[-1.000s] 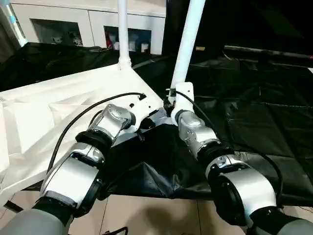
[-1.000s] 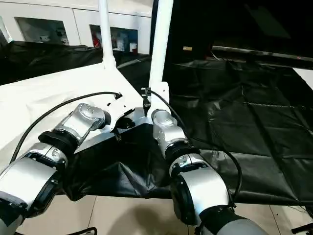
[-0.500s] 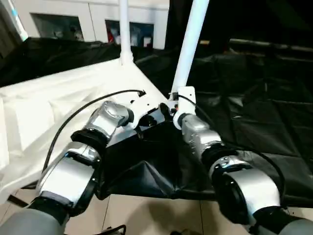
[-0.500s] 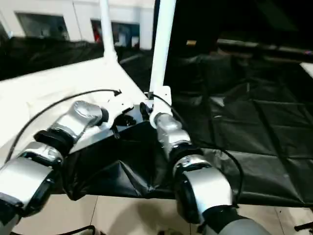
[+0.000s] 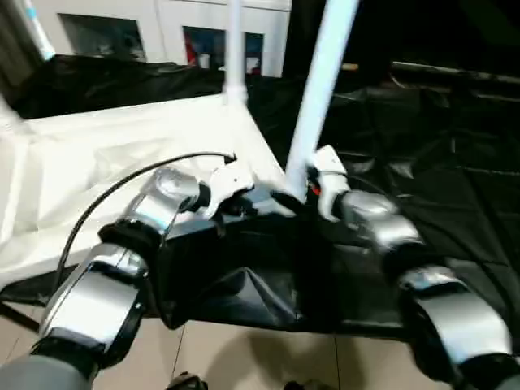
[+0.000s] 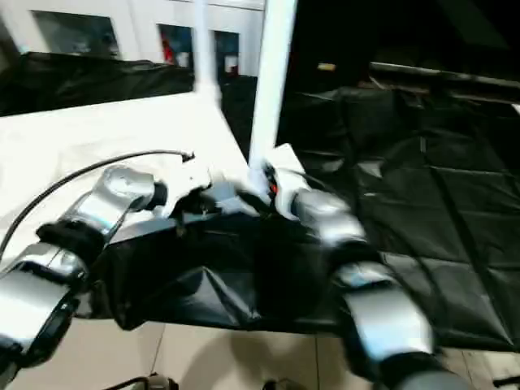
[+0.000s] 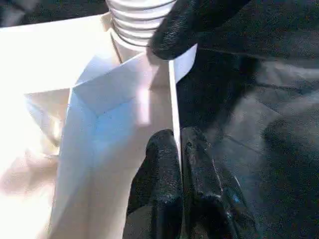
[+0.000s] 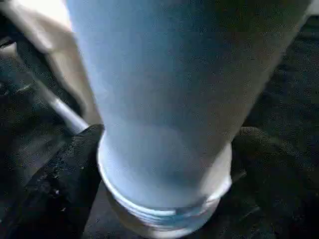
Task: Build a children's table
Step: Rotate leg to tighten
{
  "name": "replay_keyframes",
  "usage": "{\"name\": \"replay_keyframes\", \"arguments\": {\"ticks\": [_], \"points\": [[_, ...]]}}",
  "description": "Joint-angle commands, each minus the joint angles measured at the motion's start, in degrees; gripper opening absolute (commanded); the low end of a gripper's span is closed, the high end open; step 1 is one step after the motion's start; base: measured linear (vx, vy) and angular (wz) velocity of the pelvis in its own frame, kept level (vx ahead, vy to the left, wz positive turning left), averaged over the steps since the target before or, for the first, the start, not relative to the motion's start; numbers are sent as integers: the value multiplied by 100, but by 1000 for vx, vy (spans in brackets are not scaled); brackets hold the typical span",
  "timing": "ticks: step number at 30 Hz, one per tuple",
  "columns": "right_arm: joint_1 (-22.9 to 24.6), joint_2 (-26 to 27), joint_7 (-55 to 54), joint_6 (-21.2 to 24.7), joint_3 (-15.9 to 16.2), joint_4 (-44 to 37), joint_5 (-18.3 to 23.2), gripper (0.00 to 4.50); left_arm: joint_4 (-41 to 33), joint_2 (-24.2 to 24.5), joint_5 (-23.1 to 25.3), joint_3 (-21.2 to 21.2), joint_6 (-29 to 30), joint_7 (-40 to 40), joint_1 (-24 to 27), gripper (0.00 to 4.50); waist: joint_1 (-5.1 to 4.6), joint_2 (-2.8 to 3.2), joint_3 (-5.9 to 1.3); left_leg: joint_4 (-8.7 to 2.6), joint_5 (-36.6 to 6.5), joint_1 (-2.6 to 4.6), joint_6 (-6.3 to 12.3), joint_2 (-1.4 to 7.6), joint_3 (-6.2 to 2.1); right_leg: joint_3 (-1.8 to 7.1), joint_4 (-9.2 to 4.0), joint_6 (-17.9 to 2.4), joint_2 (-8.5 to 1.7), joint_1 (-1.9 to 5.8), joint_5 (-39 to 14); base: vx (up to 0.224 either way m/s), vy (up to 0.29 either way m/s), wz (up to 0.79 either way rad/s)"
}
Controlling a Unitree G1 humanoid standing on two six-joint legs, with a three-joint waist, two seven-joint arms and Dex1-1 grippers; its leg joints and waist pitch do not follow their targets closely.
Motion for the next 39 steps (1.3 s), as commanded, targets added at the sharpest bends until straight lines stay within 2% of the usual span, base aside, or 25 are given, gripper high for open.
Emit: {"name": "replay_keyframes", "arguments": {"ticks": [1,4,5,6,10,13,15,23,28,29,30,32,33,34,35,37,38,39], "points": [[103,-176,435,90,105,-311,1,434,-227,-51,-54,-158,-221,-369,96,0,-2,58,-419,-251,-443,24,620,76,72,311,-242,-1665,-355,451,663,0,0,0],[244,-332,825,210,157,-616,69,434,-320,-21,-131,-169,-289,-613,152,0,15,59,-410,-260,-565,24,536,74,66,309,-263,-1608,-349,449,411,0,0,0],[304,-388,976,257,190,-735,100,434,-379,-13,-177,-180,-299,-751,178,0,24,92,-409,-263,-647,36,484,74,64,311,-276,-1590,-353,440,270,0,0,0],[352,-426,1075,292,213,-824,121,434,-440,-6,-211,-188,-305,-857,206,0,27,73,-410,-266,-671,36,445,77,63,312,-283,-1568,-348,449,240,0,0,0],[433,-466,1197,351,244,-959,142,434,-577,6,-255,-204,-286,-1000,266,0,26,71,-430,-256,-552,30,423,72,56,307,-247,-1607,-338,450,442,0,0,0],[533,-465,1265,451,242,-1135,176,399,-618,4,-226,-196,-284,-1008,291,0,30,71,-435,-244,-471,24,452,57,58,307,-239,-1616,-334,455,555,0,0,0],[560,-456,1297,482,224,-1184,209,396,-616,1,-219,-190,-284,-1016,294,0,40,67,-449,-236,-385,23,485,57,52,302,-223,-1611,-333,463,677,0,0,0],[709,-430,1413,602,224,-1439,282,318,-715,63,-203,-187,-256,-1039,402,0,46,68,-445,-233,-429,19,476,60,50,299,-228,-1596,-335,457,543,0,0,0],[776,-329,1242,739,136,-1430,337,286,-679,36,-160,-128,-122,-788,435,0,55,63,-445,-231,-418,23,447,58,50,302,-223,-1587,-336,454,526,0,0,0],[800,-218,932,800,43,-1371,356,282,-605,-33,-130,-57,-39,-478,427,0,48,20,-435,-236,-465,21,429,58,54,300,-238,-1562,-335,452,413,0,0,0],[803,-205,893,798,34,-1361,355,280,-597,-42,-131,-48,-31,-451,426,0,53,44,-412,-247,-583,23,372,60,50,303,-261,-1517,-351,437,147,0,0,0],[811,-4,255,794,-110,-1146,324,279,-537,-156,-148,33,83,-176,423,0,32,46,-388,-269,-860,37,207,54,40,312,-325,-1376,-373,420,-461,0,0,0],[812,8,224,795,-117,-1135,323,279,-534,-163,-147,36,89,-158,422,0,32,46,-388,-269,-860,37,207,54,40,312,-325,-1376,-373,420,-461,0,0,0],[813,322,-617,878,-332,-886,343,279,-427,-349,-102,100,235,307,385,0,0,12,-370,-289,-1013,53,92,52,37,322,-375,-1232,-380,401,-931,0,0,0],[791,512,-1155,962,-474,-733,370,277,-342,-472,-65,135,333,617,344,0,-21,40,-351,-309,-1121,68,0,48,25,325,-408,-1148,-391,378,-1278,0,0,0],[776,632,-1498,1024,-565,-646,386,277,-291,-550,-42,155,401,809,318,0,-43,30,-333,-322,-1262,77,-47,39,12,305,-472,-1005,-394,381,-1722,0,0,0],[717,799,-2059,1059,-724,-469,432,277,-199,-682,-7,187,513,1138,261,0,-53,36,-339,-322,-1287,89,-59,36,6,310,-492,-921,-393,374,-1900,0,0,0],[654,935,-2497,1083,-875,-317,502,277,-104,-807,6,233,635,1456,199,0,-73,49,-349,-325,-1233,96,-100,46,11,328,-478,-917,-391,351,-1823,0,0,0]]}}
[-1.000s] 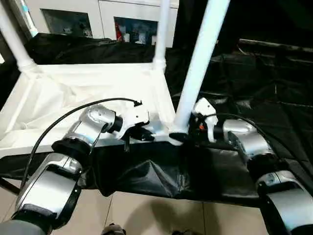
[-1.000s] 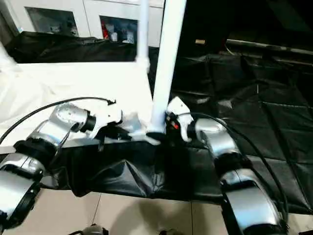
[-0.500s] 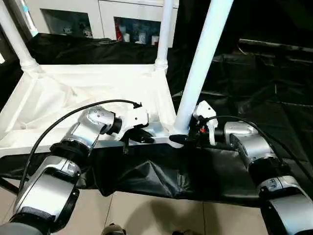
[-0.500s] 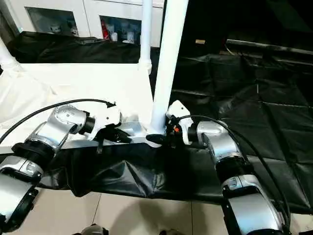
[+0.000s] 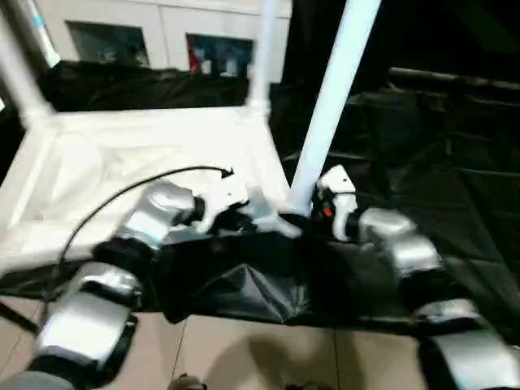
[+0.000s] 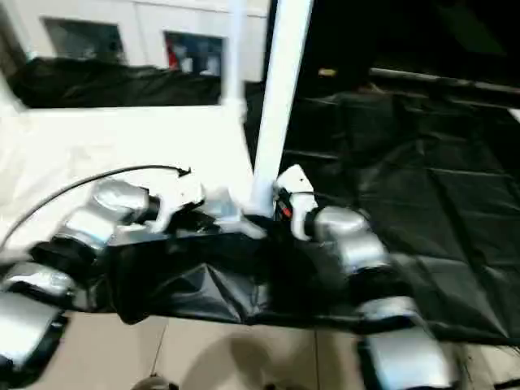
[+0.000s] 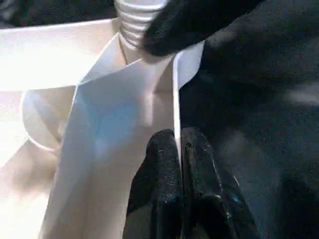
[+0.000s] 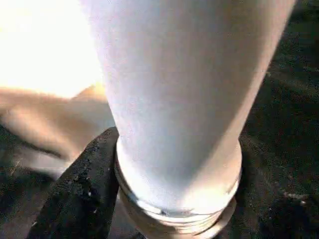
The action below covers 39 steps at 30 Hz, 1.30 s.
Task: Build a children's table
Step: Rotate leg to tighten
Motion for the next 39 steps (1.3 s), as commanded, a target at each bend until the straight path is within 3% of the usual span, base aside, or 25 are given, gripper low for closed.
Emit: {"name": "replay_keyframes", "arguments": {"ticks": [1,3,6,8,9,12,13,18,20,22,23,27,33,39], "points": [[54,148,-559,302,-113,399,148,277,69,-222,-23,1,86,274,-103,0,-7,48,-343,-383,-1228,34,-40,31,23,310,-561,-908,-378,281,-1831,0,0,0],[-144,472,-1439,217,-372,764,238,277,270,-541,38,26,342,861,-241,0,-5,57,-350,-382,-1172,32,-26,32,30,322,-546,-919,-373,271,-1677,0,0,0],[-209,641,-1372,-3,-285,773,123,277,267,-688,129,-65,318,886,-239,0,8,73,-353,-380,-1170,21,9,32,28,318,-547,-930,-374,274,-1501,0,0,0],[-210,711,-1099,-82,-242,687,130,333,236,-725,167,-131,274,775,-217,0,10,53,-370,-378,-1071,-17,89,21,22,315,-509,-957,-364,324,-1251,0,0,0],[-219,698,-1037,-100,-232,676,130,347,242,-717,176,-149,257,764,-219,0,12,74,-370,-377,-1059,-11,98,22,23,315,-509,-970,-364,318,-1203,0,0,0],[-231,507,-689,-314,-7,592,-47,357,259,-578,187,-208,129,604,-193,0,8,75,-368,-377,-1089,-12,138,23,23,310,-509,-1024,-369,324,-1160,0,0,0],[-220,427,-534,-346,63,545,-88,381,244,-523,182,-230,43,503,-172,0,11,56,-375,-369,-1081,-18,158,18,26,308,-512,-1021,-366,337,-1157,0,0,0],[-116,78,226,-358,213,231,-59,381,68,-292,136,-298,-213,2,-36,0,9,50,-390,-361,-856,-44,256,26,24,314,-459,-1115,-367,367,-770,0,0,0],[18,-340,1048,-385,401,-101,-87,381,-141,-61,36,-358,-475,-649,120,0,44,45,-397,-339,-704,-49,385,28,28,312,-430,-1232,-362,402,-380,0,0,0],[71,-486,1393,-380,460,-236,-58,381,-215,12,-19,-375,-560,-888,175,0,31,61,-403,-337,-688,-37,442,39,37,308,-404,-1330,-355,385,-202,0,0,0],[189,-822,2162,-288,612,-555,30,381,-309,174,-78,-421,-694,-1252,255,0,50,75,-397,-329,-746,-36,493,46,44,302,-404,-1359,-341,399,-157,0,0,0],[389,-1346,3274,-56,1008,-1038,56,381,-375,371,-159,-440,-749,-1638,318,0,85,95,-398,-323,-741,-24,530,69,47,295,-369,-1458,-332,393,42,0,0,0],[365,-1441,3513,-2,1004,-1094,117,381,-534,477,-267,-399,-748,-1884,410,0,104,80,-396,-332,-862,-16,361,70,46,299,-402,-1420,-360,379,-376,0,0,0],[448,-1425,3609,157,1051,-1197,168,336,-602,522,-290,-379,-764,-1954,470,0,104,71,-407,-321,-678,-21,385,60,48,296,-368,-1442,-343,385,-121,0,0,0]]}}
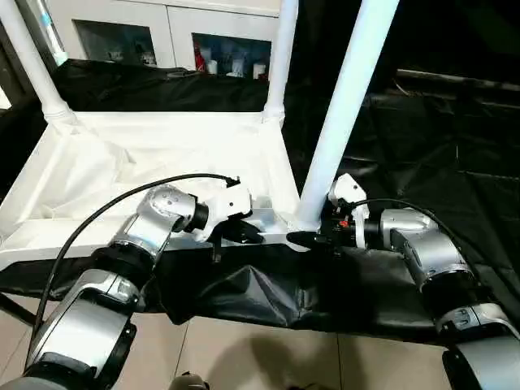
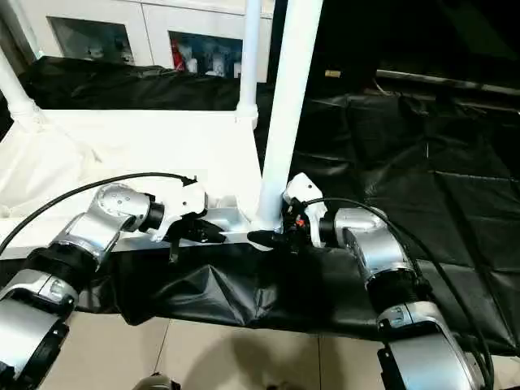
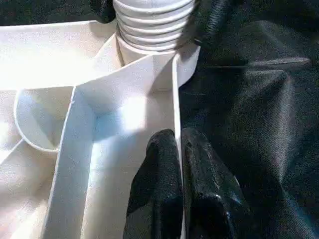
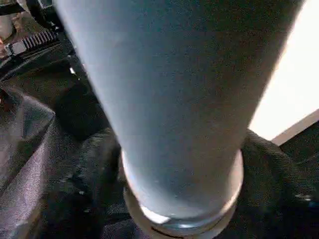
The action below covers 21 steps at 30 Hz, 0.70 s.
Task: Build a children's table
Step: Rotate leg to tighten
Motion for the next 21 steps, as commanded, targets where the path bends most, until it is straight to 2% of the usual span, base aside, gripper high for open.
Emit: {"name": "replay_keyframes", "arguments": {"ticks": [1,2,9,12,13,14,16,17,18,19,20,21], "points": [[66,-24,135,81,95,-200,11,336,-64,-62,-19,-143,-43,-138,125,0,6,42,-414,-305,-666,-5,360,62,48,300,-331,-1428,-348,389,-91,0,0,0],[92,-23,130,84,125,-211,-17,311,-59,-61,-8,-148,-57,-124,132,0,6,43,-412,-307,-680,-4,359,61,47,297,-335,-1418,-350,384,-127,0,0,0],[251,99,-298,121,65,-202,-58,279,-46,-69,60,-143,-29,67,149,0,15,43,-406,-316,-763,4,296,63,45,301,-358,-1338,-352,378,-341,0,0,0],[271,142,-467,110,31,-172,-83,277,-17,-82,83,-128,-9,151,136,0,-1,43,-384,-333,-925,10,229,57,42,299,-408,-1242,-363,364,-715,0,0,0],[280,290,-1009,98,-76,-14,-160,276,85,-170,126,-62,91,476,74,0,-2,43,-380,-338,-963,13,213,55,40,297,-420,-1217,-363,365,-824,0,0,0],[279,366,-1235,123,-137,53,-165,275,128,-215,141,-38,137,610,45,0,-23,31,-366,-348,-1089,33,131,49,39,303,-460,-1134,-374,336,-1158,0,0,0],[229,876,-2720,322,-550,485,-154,275,432,-543,240,105,439,1526,-165,0,-60,45,-348,-368,-1208,56,-3,42,30,304,-506,-1025,-373,300,-1574,0,0,0],[217,938,-2901,350,-603,535,-147,275,470,-585,250,120,481,1633,-193,0,-76,47,-348,-369,-1266,59,-41,36,29,310,-514,-978,-384,286,-1726,0,0,0],[164,1099,-3367,416,-743,683,-114,275,569,-707,290,140,588,1918,-269,0,-99,33,-349,-379,-1310,53,-86,27,13,296,-539,-875,-381,298,-1985,0,0,0],[96,1241,-3786,405,-853,837,-91,275,678,-840,341,168,740,2288,-356,0,-102,38,-349,-383,-1324,57,-102,31,4,294,-545,-845,-382,299,-2047,0,0,0],[-41,1466,-4278,446,-1037,1048,34,275,785,-1052,351,193,903,2605,-456,0,-110,74,-353,-382,-1324,64,-99,32,9,301,-559,-832,-376,286,-2010,0,0,0],[-41,1466,-4278,446,-1037,1048,34,274,785,-1052,351,193,903,2605,-456,0,-118,63,-345,-383,-1381,74,-101,32,8,299,-571,-838,-374,271,-2030,0,0,0]]}}
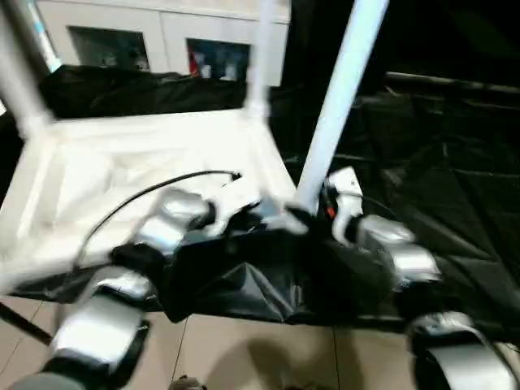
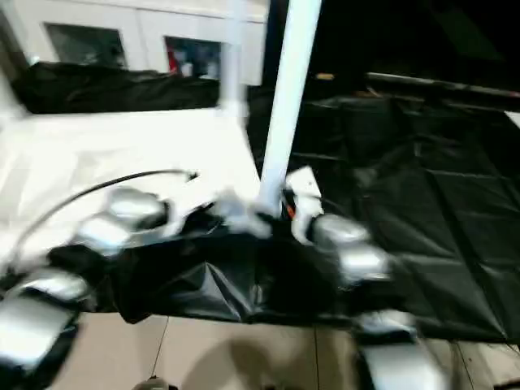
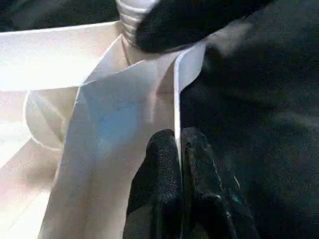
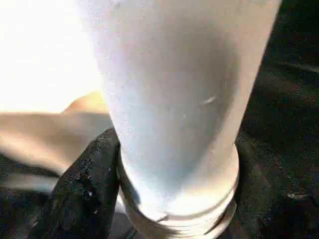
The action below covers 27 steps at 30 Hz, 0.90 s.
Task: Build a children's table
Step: Rotate leg to tighten
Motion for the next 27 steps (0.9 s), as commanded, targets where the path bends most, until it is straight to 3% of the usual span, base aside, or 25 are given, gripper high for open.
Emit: {"name": "replay_keyframes", "arguments": {"ticks": [1,2,4,6,11,13,16,18,21,25,27], "points": [[111,159,-434,313,-34,449,66,274,109,-190,6,31,150,376,-62,0,-15,58,-337,-381,-1380,49,-46,26,11,283,-570,-852,-366,259,-2072,0,0,0],[-37,359,-832,310,-157,625,153,274,176,-403,-3,46,250,621,-137,0,-26,72,-341,-380,-1329,25,-10,24,24,295,-568,-855,-367,260,-1959,0,0,0],[-159,466,-977,198,-83,733,76,274,186,-555,-2,17,241,701,-164,0,-14,91,-348,-381,-1313,36,-1,23,14,286,-564,-874,-363,254,-1883,0,0,0],[-231,533,-985,68,-35,783,-8,330,212,-625,21,-8,187,701,-180,0,-10,76,-364,-378,-1221,3,71,24,19,287,-537,-918,-352,277,-1569,0,0,0],[-353,527,-811,-224,-3,844,-136,388,284,-569,70,-48,-43,581,-193,0,0,85,-370,-375,-1177,-7,167,17,30,285,-538,-949,-362,285,-1476,0,0,0],[-313,255,-226,-342,212,689,-238,388,230,-350,52,-90,-220,273,-138,0,-3,64,-376,-372,-1166,-32,195,13,28,281,-533,-909,-364,306,-1537,0,0,0],[-290,142,-1,-361,283,624,-245,388,211,-271,41,-99,-259,166,-120,0,0,69,-372,-372,-1121,-31,242,17,29,283,-536,-899,-368,297,-1529,0,0,0],[-168,-279,773,-403,462,343,-241,388,117,-16,-9,-142,-546,-295,-40,0,4,50,-384,-361,-1022,-47,293,17,35,283,-519,-919,-362,316,-1375,0,0,0],[-36,-697,1523,-497,651,37,-277,388,-30,241,-95,-191,-850,-895,75,0,20,50,-414,-333,-717,-69,439,21,36,282,-435,-1113,-351,353,-710,0,0,0],[84,-1137,2503,-555,833,-309,-241,388,-191,504,-217,-236,-985,-1587,193,0,55,80,-418,-317,-653,-42,551,58,56,278,-374,-1367,-338,346,-224,0,0,0],[132,-1351,3015,-506,947,-484,-198,388,-313,645,-312,-265,-1009,-2015,268,0,52,85,-404,-323,-795,-40,536,65,61,274,-375,-1415,-333,335,-268,0,0,0]]}}
